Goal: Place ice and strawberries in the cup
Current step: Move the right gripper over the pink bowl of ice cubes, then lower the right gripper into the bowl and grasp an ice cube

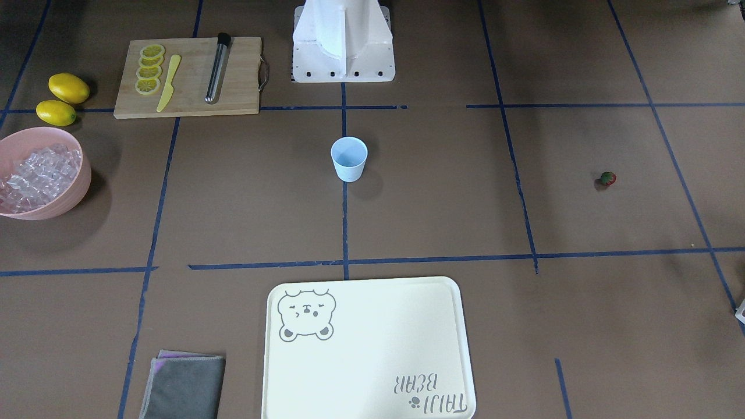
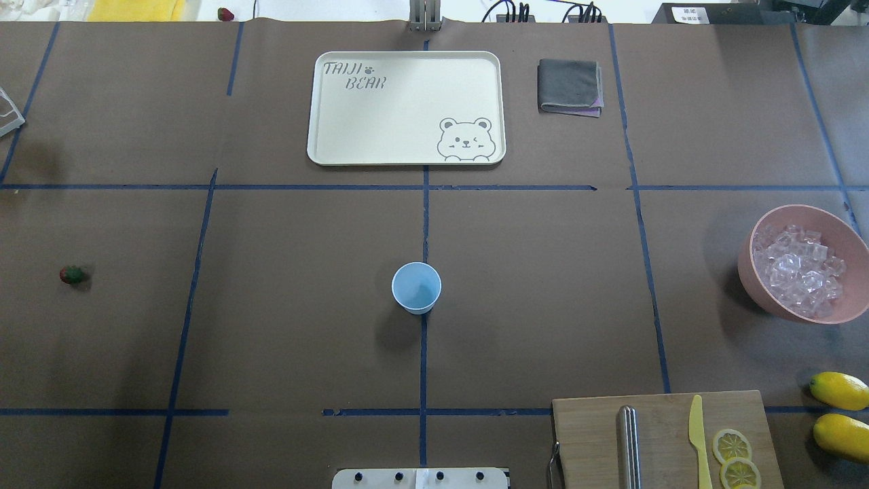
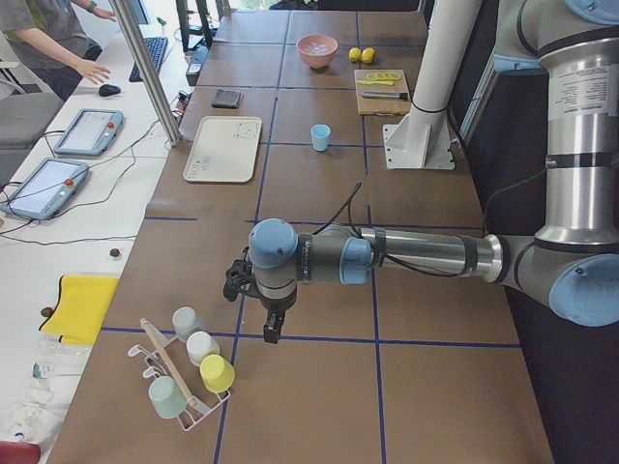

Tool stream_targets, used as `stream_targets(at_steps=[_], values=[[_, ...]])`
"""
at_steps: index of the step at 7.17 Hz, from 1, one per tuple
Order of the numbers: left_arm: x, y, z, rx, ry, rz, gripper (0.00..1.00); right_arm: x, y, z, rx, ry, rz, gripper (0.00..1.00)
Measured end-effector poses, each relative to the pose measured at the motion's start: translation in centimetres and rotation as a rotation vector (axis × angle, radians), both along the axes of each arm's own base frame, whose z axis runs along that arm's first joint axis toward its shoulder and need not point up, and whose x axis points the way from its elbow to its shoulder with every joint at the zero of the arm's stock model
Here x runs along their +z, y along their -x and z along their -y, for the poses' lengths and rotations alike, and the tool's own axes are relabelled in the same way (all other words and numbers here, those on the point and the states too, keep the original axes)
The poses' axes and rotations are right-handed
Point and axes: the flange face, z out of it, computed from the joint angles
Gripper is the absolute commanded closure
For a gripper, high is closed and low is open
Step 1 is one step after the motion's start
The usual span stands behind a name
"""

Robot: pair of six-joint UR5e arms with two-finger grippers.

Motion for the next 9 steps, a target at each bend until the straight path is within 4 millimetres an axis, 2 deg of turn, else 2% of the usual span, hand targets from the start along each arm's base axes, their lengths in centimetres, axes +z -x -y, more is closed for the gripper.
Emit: stream_targets(at_steps=[1, 3, 6, 8, 9], values=[[0.0, 0.0, 0.0, 0.0, -0.001, 0.0, 0.0, -1.7, 2.9, 1.2, -0.015, -0.009, 0.008, 0.0], [-0.1, 0.0, 0.1, -0.001, -0.002, 0.0, 0.0, -5.0, 9.0, 2.4, 0.047, 0.017, 0.026, 0.0], [-0.1, 0.0, 0.1, -0.001, -0.003, 0.0, 0.0, -6.1, 17.3, 1.8, 0.099, 0.022, 0.008, 0.01], [-0.2, 0.0, 0.1, -0.001, -0.004, 0.0, 0.0, -6.2, 20.3, 0.9, 0.137, 0.055, 0.016, 0.07], [-0.2, 0.0, 0.1, -0.001, -0.004, 0.0, 0.0, -5.8, 20.7, 0.3, 0.163, 0.077, 0.02, 0.09]])
